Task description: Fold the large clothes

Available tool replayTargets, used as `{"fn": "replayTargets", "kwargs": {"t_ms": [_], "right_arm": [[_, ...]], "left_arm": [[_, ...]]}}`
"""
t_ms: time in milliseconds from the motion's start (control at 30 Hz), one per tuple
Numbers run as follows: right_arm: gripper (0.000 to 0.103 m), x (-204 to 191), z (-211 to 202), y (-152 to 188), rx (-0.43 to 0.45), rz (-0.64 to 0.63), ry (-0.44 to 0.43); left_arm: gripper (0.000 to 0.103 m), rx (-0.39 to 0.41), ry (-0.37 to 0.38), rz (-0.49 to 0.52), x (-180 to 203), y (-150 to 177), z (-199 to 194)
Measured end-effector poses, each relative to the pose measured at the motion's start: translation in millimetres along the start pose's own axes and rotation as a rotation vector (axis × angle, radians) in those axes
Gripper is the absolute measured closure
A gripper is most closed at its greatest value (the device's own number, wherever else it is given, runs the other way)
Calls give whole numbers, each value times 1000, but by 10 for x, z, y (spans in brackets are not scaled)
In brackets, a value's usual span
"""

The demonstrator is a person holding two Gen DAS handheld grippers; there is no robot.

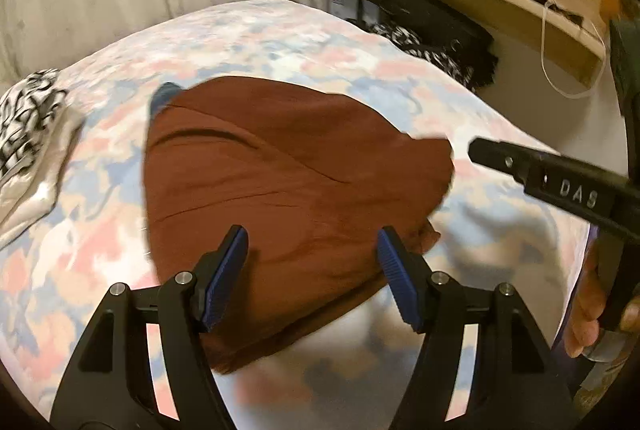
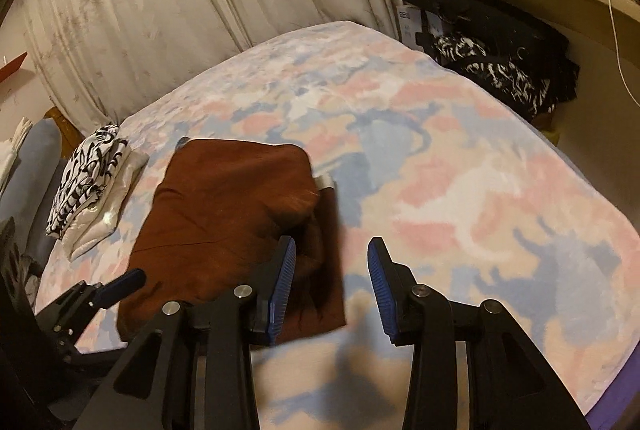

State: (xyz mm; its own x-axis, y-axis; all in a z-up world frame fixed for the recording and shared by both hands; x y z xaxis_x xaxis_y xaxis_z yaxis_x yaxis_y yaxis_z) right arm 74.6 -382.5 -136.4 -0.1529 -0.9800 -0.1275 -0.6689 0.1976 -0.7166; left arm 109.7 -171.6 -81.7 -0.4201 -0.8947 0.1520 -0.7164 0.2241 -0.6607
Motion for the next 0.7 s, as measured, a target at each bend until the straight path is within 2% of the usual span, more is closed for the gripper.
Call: {"fn": "replayTargets", "kwargs": {"t_ms": [233, 400, 500, 700], "right_arm": [[63, -253, -229, 41, -6, -59, -1], [49, -333, -360, 73, -5, -78, -4], [45, -356, -368, 89, -13, -92, -10], [42, -226, -110, 54, -83, -46, -125]], "left_arm": [[39, 10, -30, -135, -491, -61, -257], [39, 2, -56, -192, -774, -46, -325], [39, -21, -60, -231, -893, -35, -246], [39, -28, -41, -262, -1031, -58, -103]]}}
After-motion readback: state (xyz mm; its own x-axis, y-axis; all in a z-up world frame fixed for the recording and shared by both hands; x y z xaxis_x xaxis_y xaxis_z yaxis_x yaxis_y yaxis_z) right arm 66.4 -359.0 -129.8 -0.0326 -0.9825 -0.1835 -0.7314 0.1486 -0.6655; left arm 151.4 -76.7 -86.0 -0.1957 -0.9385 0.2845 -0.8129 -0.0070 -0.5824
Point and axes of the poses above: each gripper's, at about its wrist camera, not at the fingertips, and z roughly the way its jaws point, x to its right, y to its underside, the point moved 5 cm from there along z, roughly the way its jaws point, and after that the axes turned 9 degrees about -z, right-handed, at the moved point
